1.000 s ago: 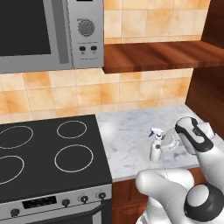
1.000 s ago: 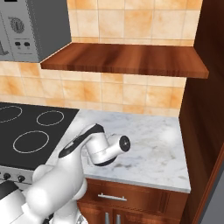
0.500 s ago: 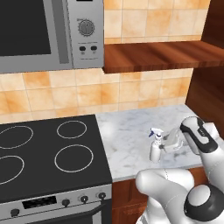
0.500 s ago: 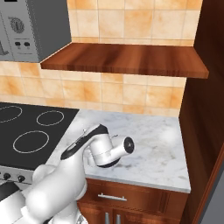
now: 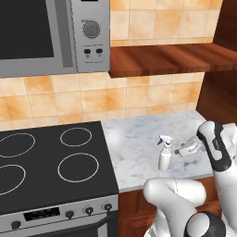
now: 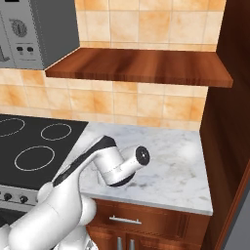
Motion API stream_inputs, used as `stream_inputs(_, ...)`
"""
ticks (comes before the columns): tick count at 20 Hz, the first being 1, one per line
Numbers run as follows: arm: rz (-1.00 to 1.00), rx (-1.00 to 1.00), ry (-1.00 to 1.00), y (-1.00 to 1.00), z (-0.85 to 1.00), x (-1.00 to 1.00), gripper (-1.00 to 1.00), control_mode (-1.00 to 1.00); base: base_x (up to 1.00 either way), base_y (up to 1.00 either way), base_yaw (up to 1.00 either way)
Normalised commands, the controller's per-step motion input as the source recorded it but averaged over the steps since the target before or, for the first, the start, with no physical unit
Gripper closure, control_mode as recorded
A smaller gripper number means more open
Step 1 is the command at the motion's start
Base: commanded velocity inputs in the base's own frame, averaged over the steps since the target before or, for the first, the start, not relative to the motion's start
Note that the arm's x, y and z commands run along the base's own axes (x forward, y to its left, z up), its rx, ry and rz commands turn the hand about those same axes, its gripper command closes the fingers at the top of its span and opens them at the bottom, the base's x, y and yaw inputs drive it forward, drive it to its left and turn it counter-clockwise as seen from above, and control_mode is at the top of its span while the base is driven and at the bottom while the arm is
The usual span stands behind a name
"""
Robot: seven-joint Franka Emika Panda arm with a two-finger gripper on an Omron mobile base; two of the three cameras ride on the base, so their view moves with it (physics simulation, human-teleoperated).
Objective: Move the cutting board and knife to the sink. Then move spray from the shelves to the counter.
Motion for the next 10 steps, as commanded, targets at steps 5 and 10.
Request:
stream_inputs(5, -0.26, -0.02, 0.22, 0.08, 0.07, -0.44, -1.0, -1.0, 0.0, 0.0, 0.0)
stream_inputs(10, -0.21, 0.0, 0.21, 0.06, 0.1, -0.43, -1.0, -1.0, 0.0, 0.0, 0.0)
